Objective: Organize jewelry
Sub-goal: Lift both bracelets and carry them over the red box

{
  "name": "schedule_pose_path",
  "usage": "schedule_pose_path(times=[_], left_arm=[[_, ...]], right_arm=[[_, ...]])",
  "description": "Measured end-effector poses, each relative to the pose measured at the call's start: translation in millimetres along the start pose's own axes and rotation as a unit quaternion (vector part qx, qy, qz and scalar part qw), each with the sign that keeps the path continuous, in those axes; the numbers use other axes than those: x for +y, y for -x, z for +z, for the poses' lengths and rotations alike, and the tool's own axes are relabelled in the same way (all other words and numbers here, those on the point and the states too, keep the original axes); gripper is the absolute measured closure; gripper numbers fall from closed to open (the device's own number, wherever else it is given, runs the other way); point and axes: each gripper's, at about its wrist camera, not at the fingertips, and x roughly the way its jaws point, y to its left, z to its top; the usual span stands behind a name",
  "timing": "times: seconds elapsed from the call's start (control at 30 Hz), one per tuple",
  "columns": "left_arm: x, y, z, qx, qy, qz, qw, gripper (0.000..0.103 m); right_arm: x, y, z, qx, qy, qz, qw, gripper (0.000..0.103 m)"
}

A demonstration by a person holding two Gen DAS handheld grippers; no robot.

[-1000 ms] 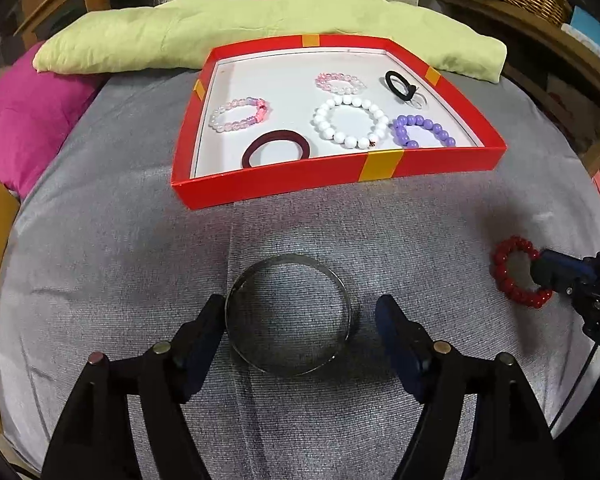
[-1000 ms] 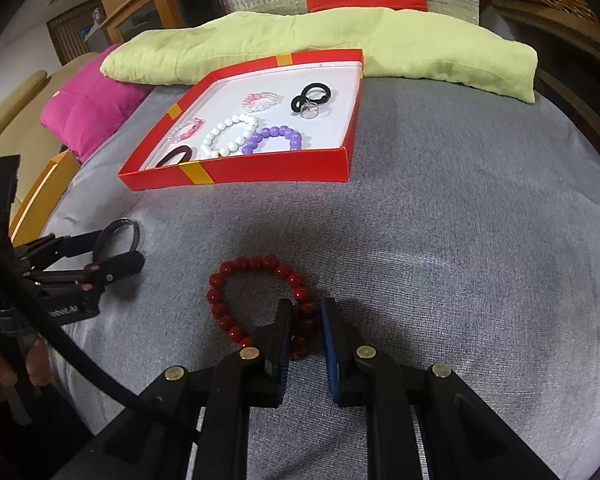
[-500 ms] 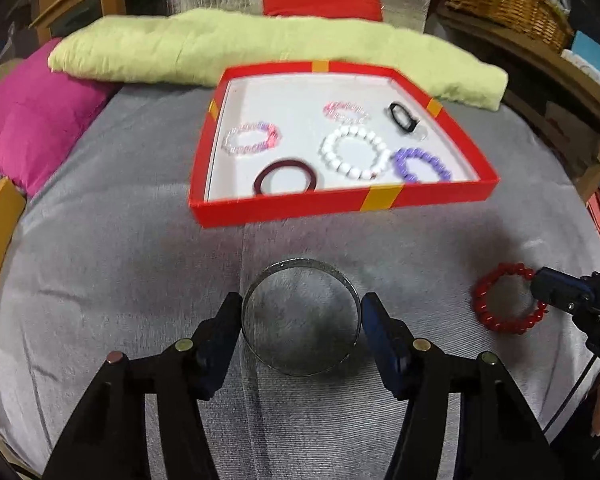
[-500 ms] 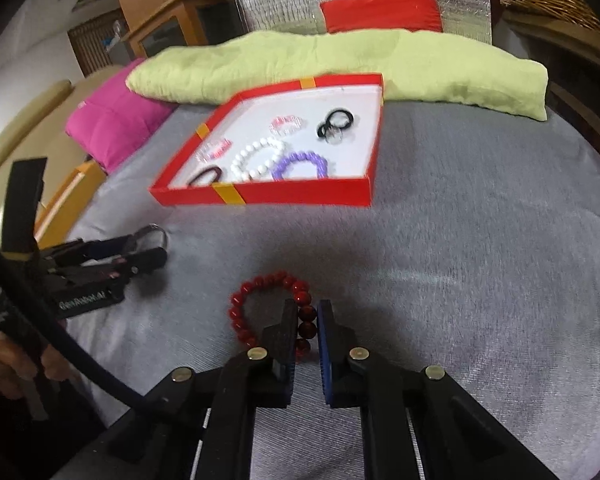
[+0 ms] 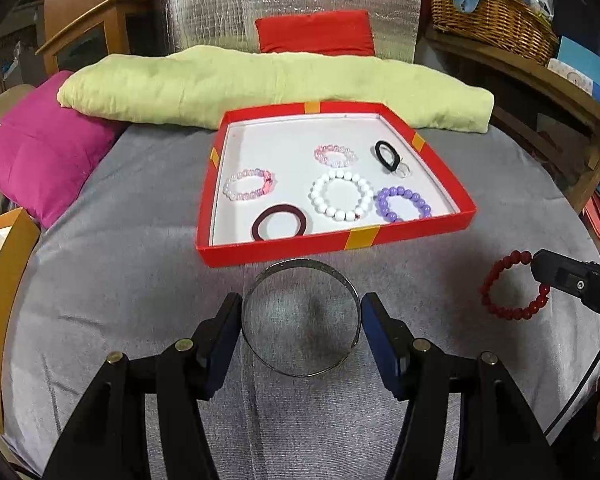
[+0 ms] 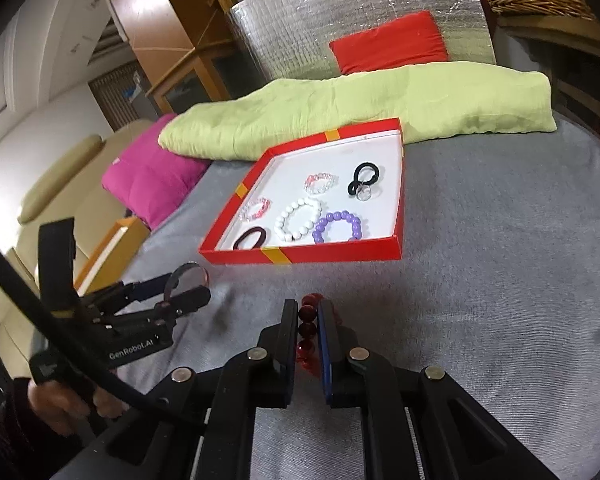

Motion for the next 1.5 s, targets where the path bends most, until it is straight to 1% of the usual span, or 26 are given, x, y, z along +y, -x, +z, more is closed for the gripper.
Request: schedule_pose_path(times=[0.13, 0.47, 0.73, 1.0, 1.07, 1.17, 1.37, 1.5], left_arm=[[-1.7, 4.9, 3.4, -0.008, 0.008, -0.004, 0.9999, 0.041], [-12.0, 10.0, 11.5, -0.015, 0.014, -0.015, 0.9997, 0.041], [-11.4, 9.4, 17.8, -0.019, 0.022, -0.019, 0.9994, 0.041], [-12.2, 12.0, 21.1, -0.031, 0.017, -0.011, 0.9993, 0.041], [-12.8, 13.1, 22.5, -0.037, 0.012, -0.004, 0.9993, 0.041], [-12.7, 15.2, 24.9, -0.045, 0.01, -0.003, 0.9989, 0.041], [-13.2, 16.0, 32.9, -0.057, 0.009, -0.008, 0.9983, 0.041], [-14.1, 12.9, 42.7, -0.065, 0.007, -0.02, 0.9977, 0.041]], right_arm=[[0.0, 7.3, 3.5, -0.018, -0.006, 0.012, 1.0, 0.092], [6.7, 15.6, 9.0, -0.04, -0.011, 0.028, 0.999, 0.092], [5.8, 15.6, 19.3, -0.053, -0.026, 0.036, 0.998, 0.092], [5.6, 14.2, 29.0, -0.069, -0.034, 0.037, 0.996, 0.092], [3.6, 13.2, 33.6, -0.074, -0.037, 0.033, 0.996, 0.092], [-1.0, 10.3, 40.2, -0.079, -0.044, 0.031, 0.995, 0.092], [-10.6, -1.6, 59.5, -0.084, -0.059, 0.025, 0.994, 0.092], [-18.8, -12.9, 74.4, -0.081, -0.079, 0.033, 0.993, 0.092]])
